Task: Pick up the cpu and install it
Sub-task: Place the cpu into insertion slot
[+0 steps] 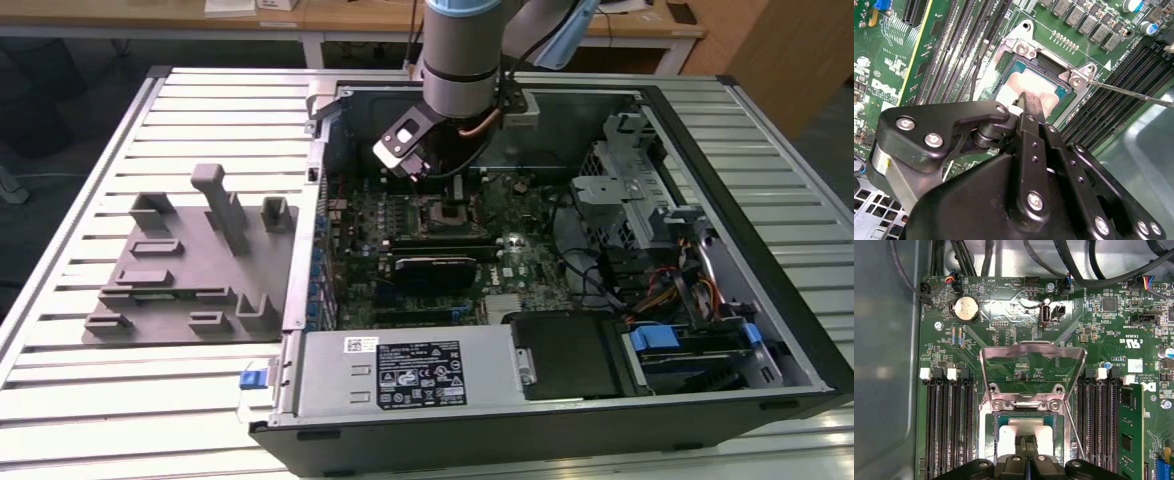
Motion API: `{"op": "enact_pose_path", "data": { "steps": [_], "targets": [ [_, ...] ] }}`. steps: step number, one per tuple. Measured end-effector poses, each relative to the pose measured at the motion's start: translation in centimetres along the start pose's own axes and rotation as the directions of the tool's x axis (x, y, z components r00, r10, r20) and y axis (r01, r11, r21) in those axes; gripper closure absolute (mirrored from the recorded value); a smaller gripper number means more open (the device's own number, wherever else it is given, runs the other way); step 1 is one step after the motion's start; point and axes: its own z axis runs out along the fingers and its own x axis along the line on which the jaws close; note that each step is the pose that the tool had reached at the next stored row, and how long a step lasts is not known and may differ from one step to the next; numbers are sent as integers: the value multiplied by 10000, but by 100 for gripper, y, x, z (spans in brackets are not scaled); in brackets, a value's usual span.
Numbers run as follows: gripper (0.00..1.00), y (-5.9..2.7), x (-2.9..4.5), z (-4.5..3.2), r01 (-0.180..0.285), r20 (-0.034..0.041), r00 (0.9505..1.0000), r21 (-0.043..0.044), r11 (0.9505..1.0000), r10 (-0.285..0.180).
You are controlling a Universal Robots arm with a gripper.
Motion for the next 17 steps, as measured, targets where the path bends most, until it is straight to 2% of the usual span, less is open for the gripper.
{"op": "enact_pose_path", "data": {
  "steps": [7, 11, 17],
  "targets": [
    [89, 3, 2, -24, -1, -15, 10000, -10, 10000, 1],
    [89, 4, -1, -106, 0, -4, 10000, -3, 10000, 0],
    [89, 10, -3, -283, 0, -2, 10000, -2, 10000, 0]
  ]
}}
